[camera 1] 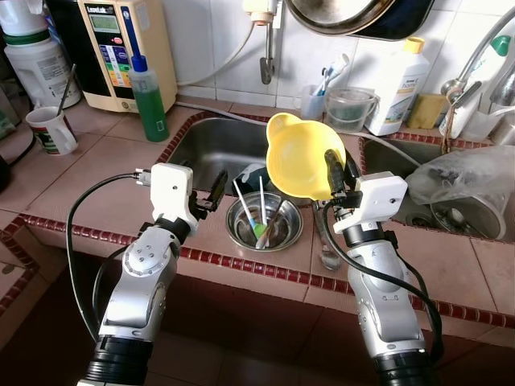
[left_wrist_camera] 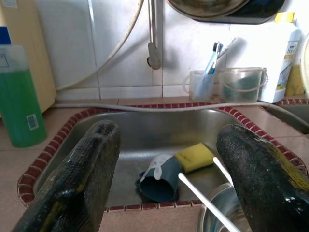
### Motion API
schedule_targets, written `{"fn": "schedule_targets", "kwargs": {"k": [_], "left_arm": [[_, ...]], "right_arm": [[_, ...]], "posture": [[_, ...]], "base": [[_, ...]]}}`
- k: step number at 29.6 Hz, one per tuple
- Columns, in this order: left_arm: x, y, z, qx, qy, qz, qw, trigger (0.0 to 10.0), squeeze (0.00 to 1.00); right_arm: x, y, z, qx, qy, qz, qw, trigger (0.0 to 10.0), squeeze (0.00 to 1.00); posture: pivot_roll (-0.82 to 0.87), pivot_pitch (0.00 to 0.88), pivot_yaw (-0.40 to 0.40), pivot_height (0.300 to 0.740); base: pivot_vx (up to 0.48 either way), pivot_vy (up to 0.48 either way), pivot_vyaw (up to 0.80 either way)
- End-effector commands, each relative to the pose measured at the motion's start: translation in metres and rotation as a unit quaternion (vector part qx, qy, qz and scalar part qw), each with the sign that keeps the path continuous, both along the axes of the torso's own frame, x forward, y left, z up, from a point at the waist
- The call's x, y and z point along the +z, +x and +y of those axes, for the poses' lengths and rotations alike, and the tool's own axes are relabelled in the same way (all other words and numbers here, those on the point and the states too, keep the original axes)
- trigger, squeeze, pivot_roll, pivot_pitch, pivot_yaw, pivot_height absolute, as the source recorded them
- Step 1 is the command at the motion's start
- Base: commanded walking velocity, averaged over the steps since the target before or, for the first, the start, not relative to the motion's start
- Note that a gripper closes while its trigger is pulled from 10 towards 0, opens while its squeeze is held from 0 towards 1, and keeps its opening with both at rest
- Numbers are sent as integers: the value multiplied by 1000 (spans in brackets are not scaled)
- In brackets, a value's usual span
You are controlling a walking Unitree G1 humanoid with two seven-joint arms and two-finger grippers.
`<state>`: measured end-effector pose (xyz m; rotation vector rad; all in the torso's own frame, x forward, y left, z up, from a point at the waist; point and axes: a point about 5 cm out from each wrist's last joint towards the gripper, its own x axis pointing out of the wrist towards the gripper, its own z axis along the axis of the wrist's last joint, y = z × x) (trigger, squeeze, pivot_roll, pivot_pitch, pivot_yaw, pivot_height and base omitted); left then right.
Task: Kitchen organization
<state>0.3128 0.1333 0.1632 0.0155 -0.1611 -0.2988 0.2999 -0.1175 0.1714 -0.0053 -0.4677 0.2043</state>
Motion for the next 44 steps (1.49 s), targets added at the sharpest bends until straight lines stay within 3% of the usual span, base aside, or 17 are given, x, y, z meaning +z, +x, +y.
{"fn": "schedule_targets", "kwargs": {"k": [1, 26, 29, 37, 38, 44], "left_arm": [[4, -2, 2, -1, 6, -7, 1000, 10000, 0], [7, -2, -2, -12, 3, -11, 1000, 10000, 0], [10, -4, -4, -19, -13, -19, 1000, 10000, 0], [8, -8, -9, -45, 7, -20, 999, 10000, 0], [8, -10, -11, -58, 12, -23, 998, 10000, 0], [8, -13, -13, -80, 31, -26, 996, 10000, 0]], "right_arm": [[6, -1, -1, -4, 2, -11, 1000, 10000, 0], [8, -1, -3, -5, 0, -9, 1000, 10000, 0], [8, -2, -3, -5, 0, -9, 1000, 10000, 0], [2, -1, -5, -8, 11, 16, 1000, 10000, 0], [-3, 2, -11, -22, 19, 41, 999, 10000, 0], [-8, 6, -16, -38, 48, 70, 996, 10000, 0]], "posture": [[-80, 28, 10, 740], [-86, 44, 8, 740], [-86, 44, 8, 740], [-89, 46, 10, 740], [-90, 50, 11, 740], [-90, 53, 14, 740]], "base": [[304, 0, 0], [436, 0, 0], [0, 0, 0], [0, 0, 0], [0, 0, 0], [0, 0, 0]]}}
